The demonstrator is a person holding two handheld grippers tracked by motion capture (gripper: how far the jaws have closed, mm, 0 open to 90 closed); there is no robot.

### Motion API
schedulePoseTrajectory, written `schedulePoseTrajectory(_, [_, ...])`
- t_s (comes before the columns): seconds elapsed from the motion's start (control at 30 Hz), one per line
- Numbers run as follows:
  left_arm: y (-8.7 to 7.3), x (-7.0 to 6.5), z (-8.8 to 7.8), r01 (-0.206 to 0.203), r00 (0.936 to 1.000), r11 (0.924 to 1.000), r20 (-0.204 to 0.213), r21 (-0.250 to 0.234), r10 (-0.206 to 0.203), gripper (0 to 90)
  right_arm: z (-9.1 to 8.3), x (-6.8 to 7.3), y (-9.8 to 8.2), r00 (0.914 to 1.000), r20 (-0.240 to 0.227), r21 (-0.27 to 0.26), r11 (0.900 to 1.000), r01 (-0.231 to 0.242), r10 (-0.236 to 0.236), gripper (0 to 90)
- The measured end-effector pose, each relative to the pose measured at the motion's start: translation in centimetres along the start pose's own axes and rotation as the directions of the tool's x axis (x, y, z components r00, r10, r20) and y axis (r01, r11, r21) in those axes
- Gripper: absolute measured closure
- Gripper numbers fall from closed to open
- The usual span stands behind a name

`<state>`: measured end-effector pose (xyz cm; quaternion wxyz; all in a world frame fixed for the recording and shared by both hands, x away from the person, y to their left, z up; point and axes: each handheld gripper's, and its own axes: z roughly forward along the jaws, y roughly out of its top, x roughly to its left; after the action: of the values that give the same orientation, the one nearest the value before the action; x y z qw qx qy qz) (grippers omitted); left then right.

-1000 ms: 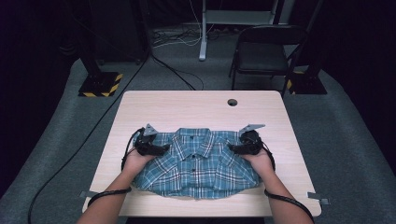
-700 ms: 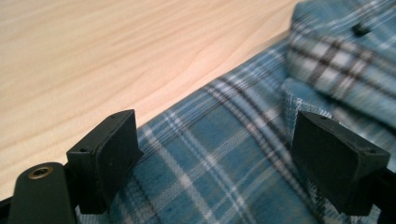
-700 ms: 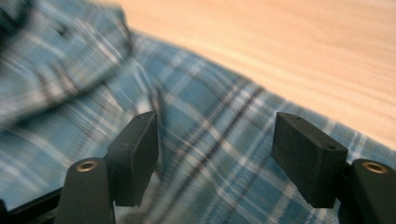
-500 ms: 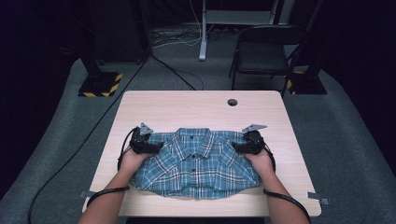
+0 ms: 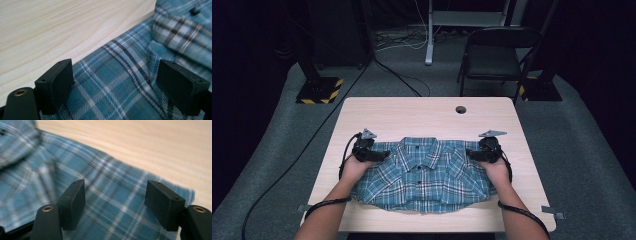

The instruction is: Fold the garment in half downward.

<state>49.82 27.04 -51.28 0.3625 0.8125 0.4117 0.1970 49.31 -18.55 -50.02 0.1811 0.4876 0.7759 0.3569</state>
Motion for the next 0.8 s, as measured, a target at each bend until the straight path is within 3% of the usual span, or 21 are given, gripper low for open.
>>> schedulePoseTrajectory(0.07, [-0.4,-0.2,0.2,-0.017,0.9997,0.9997,-0.017,-0.015,0.017,14.4,0.7,-0.4,-0.6,0.9999,0.007,0.023,1.000,-0.014,0.014,32.3])
schedulePoseTrajectory(0.13, [-0.7,-0.3,0.4,-0.057,0.9975,0.9982,-0.042,-0.020,0.056,16.0,0.9,-0.8,-1.0,0.9995,-0.020,0.006,1.000,-0.025,0.025,32.3])
schedulePoseTrajectory(0.2, [-0.7,-0.3,0.4,-0.059,0.9973,0.9980,-0.045,-0.024,0.057,17.2,0.8,-1.1,-0.8,0.9992,-0.025,0.027,0.999,-0.030,0.030,32.3])
schedulePoseTrajectory(0.27, [-0.4,-0.3,0.4,-0.051,0.9979,0.9986,-0.041,-0.010,0.051,17.2,0.2,-1.0,-0.2,0.9995,0.001,0.052,0.998,-0.030,0.030,32.0])
schedulePoseTrajectory(0.3, [-0.2,-0.3,0.2,-0.047,0.9982,0.9989,-0.038,0.000,0.047,17.1,-0.4,-0.8,0.0,0.9994,-0.005,0.040,0.999,-0.035,0.035,31.9])
schedulePoseTrajectory(0.33, [0.1,-0.3,-0.1,-0.030,0.9990,0.9995,-0.033,0.003,0.030,17.0,-1.1,-0.4,0.1,0.9986,-0.039,0.011,0.999,-0.036,0.037,31.8])
schedulePoseTrajectory(0.37, [0.1,-0.3,-0.1,-0.030,0.9990,0.9995,-0.033,0.003,0.030,15.4,-1.1,-0.4,0.1,0.9986,-0.039,0.011,0.999,-0.036,0.037,31.8])
schedulePoseTrajectory(0.4, [0.3,-0.5,-0.7,-0.010,0.9998,0.9999,-0.019,-0.014,0.010,15.4,-1.8,0.1,0.0,0.9965,-0.079,-0.018,0.999,-0.027,0.025,31.7])
schedulePoseTrajectory(0.43, [0.5,-0.6,-1.2,-0.006,1.0000,0.9994,-0.004,-0.033,0.006,13.8,-2.6,0.9,-0.2,0.9923,-0.123,-0.023,1.000,0.009,-0.012,31.2])
schedulePoseTrajectory(0.47, [0.6,-0.8,-1.7,-0.006,0.9999,0.9988,0.010,-0.049,0.006,13.9,-3.0,1.5,-0.5,0.9891,-0.137,-0.008,0.999,0.054,-0.055,31.2])
schedulePoseTrajectory(0.53, [0.6,-1.4,-2.4,-0.013,0.9990,0.9978,0.042,-0.065,0.016,13.4,-3.4,2.3,-1.3,0.9867,-0.101,0.018,0.991,0.130,-0.127,31.6])
schedulePoseTrajectory(0.6, [0.3,-1.9,-2.6,-0.026,0.9979,0.9986,0.058,-0.047,0.029,13.3,-3.2,2.4,-2.1,0.9856,-0.058,0.039,0.986,0.161,-0.159,33.0])
schedulePoseTrajectory(0.7, [-0.8,-2.1,-1.6,-0.044,0.9978,0.9989,0.050,0.016,0.043,12.9,-2.3,1.5,-3.3,0.9898,-0.022,0.085,0.986,0.142,-0.141,33.1])
schedulePoseTrajectory(0.73, [-1.3,-2.1,-1.2,-0.041,0.9980,0.9988,0.049,0.025,0.040,12.8,-2.1,1.2,-3.6,0.9921,-0.028,0.072,0.990,0.124,-0.122,32.7])
schedulePoseTrajectory(0.8, [-2.0,-2.0,-1.0,-0.046,0.9977,0.9988,0.050,-0.019,0.047,12.6,-2.2,0.7,-3.8,0.9972,-0.043,0.068,0.996,0.065,-0.062,32.1])
